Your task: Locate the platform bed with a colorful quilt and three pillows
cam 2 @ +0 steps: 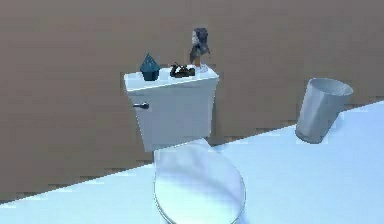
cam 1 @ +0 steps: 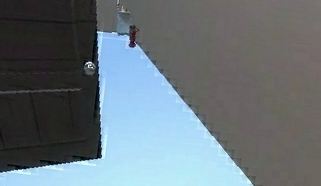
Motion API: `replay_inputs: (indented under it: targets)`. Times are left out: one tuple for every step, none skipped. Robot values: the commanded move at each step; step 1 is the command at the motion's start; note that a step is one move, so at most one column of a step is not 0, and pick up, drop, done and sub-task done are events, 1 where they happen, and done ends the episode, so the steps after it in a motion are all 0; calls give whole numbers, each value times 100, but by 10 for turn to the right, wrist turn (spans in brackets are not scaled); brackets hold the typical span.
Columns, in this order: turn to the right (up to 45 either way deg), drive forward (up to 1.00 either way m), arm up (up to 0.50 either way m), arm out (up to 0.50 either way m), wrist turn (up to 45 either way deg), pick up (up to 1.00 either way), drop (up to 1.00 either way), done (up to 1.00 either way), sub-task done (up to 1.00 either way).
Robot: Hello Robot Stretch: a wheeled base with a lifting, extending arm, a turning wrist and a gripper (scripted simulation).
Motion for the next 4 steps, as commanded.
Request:
replay_inputs:
  targets:
    - [0, 100, 0, 0, 0, 0, 0, 0, 0]
    - [0, 30, 0, 0, 0, 0, 0, 0, 0]
    - [-180, 0, 0, 0, 0, 0, 0, 0, 0]
    - [-30, 0, 0, 0, 0, 0, 0, 0, 0]
